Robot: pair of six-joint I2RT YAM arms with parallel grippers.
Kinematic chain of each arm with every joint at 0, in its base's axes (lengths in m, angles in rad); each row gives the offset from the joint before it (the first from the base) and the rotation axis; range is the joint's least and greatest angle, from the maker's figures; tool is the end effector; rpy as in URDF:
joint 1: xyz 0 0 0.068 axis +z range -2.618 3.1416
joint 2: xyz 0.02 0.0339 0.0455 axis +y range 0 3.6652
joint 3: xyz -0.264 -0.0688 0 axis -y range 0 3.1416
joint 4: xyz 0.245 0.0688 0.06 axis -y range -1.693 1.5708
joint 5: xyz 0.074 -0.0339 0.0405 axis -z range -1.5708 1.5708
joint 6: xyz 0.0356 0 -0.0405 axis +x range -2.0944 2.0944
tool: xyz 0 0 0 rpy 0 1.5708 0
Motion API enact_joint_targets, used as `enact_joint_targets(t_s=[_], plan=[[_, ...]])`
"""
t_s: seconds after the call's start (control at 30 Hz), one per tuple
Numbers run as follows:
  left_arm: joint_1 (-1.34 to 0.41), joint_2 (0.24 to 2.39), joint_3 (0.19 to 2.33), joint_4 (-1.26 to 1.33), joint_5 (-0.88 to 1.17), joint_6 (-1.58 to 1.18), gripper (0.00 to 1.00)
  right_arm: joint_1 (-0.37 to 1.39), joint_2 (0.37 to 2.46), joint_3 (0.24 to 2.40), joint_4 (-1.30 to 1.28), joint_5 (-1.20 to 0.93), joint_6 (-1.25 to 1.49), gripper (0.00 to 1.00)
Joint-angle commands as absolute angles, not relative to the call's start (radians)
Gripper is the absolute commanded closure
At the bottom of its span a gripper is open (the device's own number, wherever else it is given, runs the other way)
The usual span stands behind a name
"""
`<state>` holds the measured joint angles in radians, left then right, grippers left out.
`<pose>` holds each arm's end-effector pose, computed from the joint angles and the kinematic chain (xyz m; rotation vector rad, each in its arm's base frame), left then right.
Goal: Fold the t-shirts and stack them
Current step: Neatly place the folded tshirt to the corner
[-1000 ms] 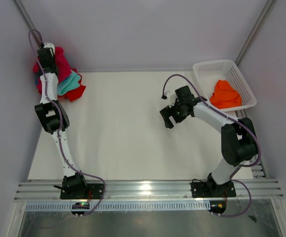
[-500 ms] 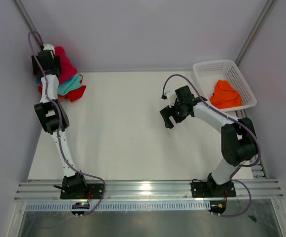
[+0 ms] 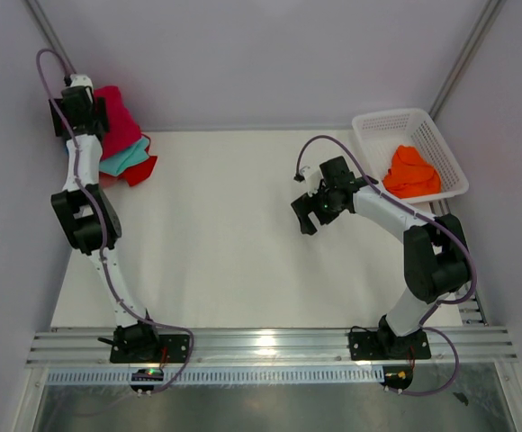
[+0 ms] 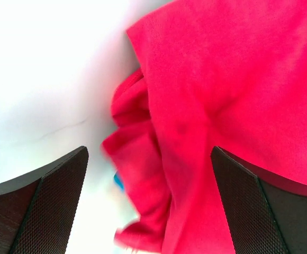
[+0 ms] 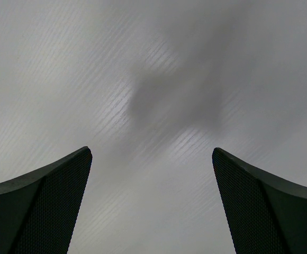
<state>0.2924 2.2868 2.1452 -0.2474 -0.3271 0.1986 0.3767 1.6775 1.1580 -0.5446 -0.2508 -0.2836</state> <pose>0.5176 0.1678 0.2966 -0.3120 1.9688 0.6402 0.3159 0.1345 0.2116 -0.9320 2.4554 0.3622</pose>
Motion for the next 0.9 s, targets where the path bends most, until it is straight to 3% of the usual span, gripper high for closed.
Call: enact_joint_targets(t_s=[0.0, 0.23, 0.43, 0.7, 0.87], plan=[[0.253, 2.134, 2.095, -0.158, -0.313, 0.183, 0.01, 0.379, 1.654, 1.151, -0.515, -0.291, -0.298, 0.01], [0.219, 2.120, 2.146, -0.208, -0.301, 0.146, 0.01, 0.379, 1.634, 1.140, -0.517, -0.316, -0.310, 0.01], [0.195, 2.083, 2.099, -0.334, 0.004, 0.121, 0.01, 0.379, 1.640, 1.141, -0.517, -0.324, -0.310, 0.01], [0.192, 2.109, 2.077, -0.460, 0.561, 0.098, 0.01, 0.379, 1.644, 1.144, -0.515, -0.318, -0.311, 0.01], [0.186, 2.167, 2.083, -0.518, 0.725, 0.124, 0.01, 0.379, 1.641, 1.134, -0.511, -0.311, -0.316, 0.01]])
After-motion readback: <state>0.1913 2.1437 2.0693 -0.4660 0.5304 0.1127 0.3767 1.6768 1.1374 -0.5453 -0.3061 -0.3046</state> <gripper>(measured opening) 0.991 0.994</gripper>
